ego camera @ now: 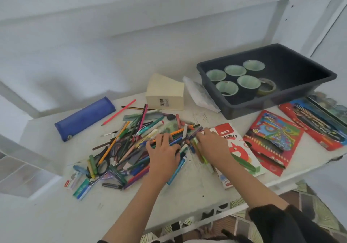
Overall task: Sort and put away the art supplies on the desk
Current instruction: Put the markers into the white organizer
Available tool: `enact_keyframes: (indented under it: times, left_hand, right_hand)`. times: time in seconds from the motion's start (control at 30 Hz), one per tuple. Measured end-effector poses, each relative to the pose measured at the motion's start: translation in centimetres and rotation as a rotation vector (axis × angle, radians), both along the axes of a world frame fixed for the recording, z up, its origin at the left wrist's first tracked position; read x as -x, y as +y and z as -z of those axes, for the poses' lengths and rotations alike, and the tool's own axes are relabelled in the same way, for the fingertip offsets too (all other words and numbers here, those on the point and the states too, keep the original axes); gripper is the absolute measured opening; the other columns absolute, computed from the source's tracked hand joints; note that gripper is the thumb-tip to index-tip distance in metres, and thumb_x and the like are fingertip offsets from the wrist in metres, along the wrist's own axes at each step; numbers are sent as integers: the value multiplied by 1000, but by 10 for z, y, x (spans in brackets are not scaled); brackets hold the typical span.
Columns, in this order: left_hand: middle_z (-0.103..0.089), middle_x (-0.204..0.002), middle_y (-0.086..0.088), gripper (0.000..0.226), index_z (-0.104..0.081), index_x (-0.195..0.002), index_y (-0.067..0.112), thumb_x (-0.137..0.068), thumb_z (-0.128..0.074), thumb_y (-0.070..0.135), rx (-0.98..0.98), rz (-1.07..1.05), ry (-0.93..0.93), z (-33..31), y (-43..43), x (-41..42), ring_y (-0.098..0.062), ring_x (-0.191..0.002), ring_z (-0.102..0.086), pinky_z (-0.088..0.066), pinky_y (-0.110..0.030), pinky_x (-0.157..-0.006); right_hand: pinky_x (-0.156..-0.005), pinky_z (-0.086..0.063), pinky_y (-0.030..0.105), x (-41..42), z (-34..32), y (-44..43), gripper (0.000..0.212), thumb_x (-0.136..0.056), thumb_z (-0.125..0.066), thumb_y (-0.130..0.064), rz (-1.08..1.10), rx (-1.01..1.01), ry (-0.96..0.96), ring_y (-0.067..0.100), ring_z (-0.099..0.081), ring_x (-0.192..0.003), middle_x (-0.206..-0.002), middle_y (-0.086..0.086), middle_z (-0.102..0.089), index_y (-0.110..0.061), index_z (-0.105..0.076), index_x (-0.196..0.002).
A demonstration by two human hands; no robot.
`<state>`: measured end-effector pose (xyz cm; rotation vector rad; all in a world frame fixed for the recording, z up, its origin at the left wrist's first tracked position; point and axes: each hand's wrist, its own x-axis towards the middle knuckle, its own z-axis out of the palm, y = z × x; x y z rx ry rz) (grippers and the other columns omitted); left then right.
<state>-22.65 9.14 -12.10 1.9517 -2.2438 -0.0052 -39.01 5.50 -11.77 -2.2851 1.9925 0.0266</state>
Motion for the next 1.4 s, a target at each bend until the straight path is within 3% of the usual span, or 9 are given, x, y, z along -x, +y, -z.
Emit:
enact_keyframes:
  times: [0.2,0.3,0.5,0.63,0.73,0.83,0.97,1.23,1.4]
  left_hand:
    - [-35,-138,0,23,-66,-109,23,-94,-52,33,-111,-153,-47,-2,-3,28,-23,-134,-23,-16,-57,-108]
    - [-42,-131,-1,16,-72,-97,24,-87,-64,32,-42,-222,-63,-2,-4,39,-25,-127,-33,-24,-59,-102]
    - [-39,-136,1,21,-70,-107,24,-91,-56,28,-93,-275,55,-3,-7,54,-24,-131,-24,-18,-54,-104]
    - [-47,-124,2,17,-70,-102,21,-89,-61,25,4,-263,132,-2,-10,53,-22,-119,-30,-20,-44,-91]
    - [-55,-114,7,15,-68,-102,21,-91,-60,27,28,-256,262,-3,-14,53,-17,-112,-39,-21,-36,-85]
    - [-64,-97,9,8,-67,-95,18,-91,-62,22,86,-273,578,-9,-18,55,-10,-97,-52,-38,-35,-86]
    - [-61,-83,15,6,-63,-91,16,-91,-61,9,130,-306,988,-26,-17,57,9,-79,-57,-42,-6,-73]
    - [-64,-96,16,23,-66,-108,27,-90,-62,13,220,-361,1088,-47,-16,35,3,-86,-59,-46,-9,-72]
    - [-62,-94,11,34,-60,-95,41,-86,-67,8,360,-363,1106,-70,-1,-3,7,-80,-57,-46,-8,-70]
  right_hand:
    - [-66,-50,31,-4,2,-17,23,-97,-44,-23,-43,-39,-43,23,-62,-93,-116,6,-53,-15,-53,-116]
    - [-66,-50,33,-4,1,-21,19,-95,-47,-23,-21,-65,-130,23,-63,-90,-110,6,-56,-14,-52,-111]
    - [-66,-46,32,4,-11,-26,29,-89,-52,-38,19,-42,-302,22,-59,-88,-101,4,-57,-14,-51,-105]
    - [-63,-46,31,13,-16,-30,24,-87,-54,-37,61,-42,-424,22,-58,-76,-83,2,-60,-15,-49,-94]
    - [-63,-50,34,18,-14,-31,22,-87,-56,-38,85,-47,-536,19,-59,-72,-81,0,-61,-18,-49,-92]
    - [-65,-53,34,23,-14,-32,20,-89,-57,-37,96,-30,-699,15,-60,-72,-77,-7,-60,-19,-50,-95]
    - [-63,-54,37,25,-15,-36,21,-87,-62,-35,97,-49,-917,16,-61,-66,-76,-8,-61,-21,-55,-100]
    - [-52,-45,20,10,-39,-36,10,-89,-63,-30,-34,-64,-1037,8,-55,-62,-75,-7,-59,-22,-58,-93]
    - [-46,-41,9,-24,-62,-28,12,-90,-61,-27,-97,-72,-1122,10,-56,-62,-80,-1,-62,-18,-60,-97]
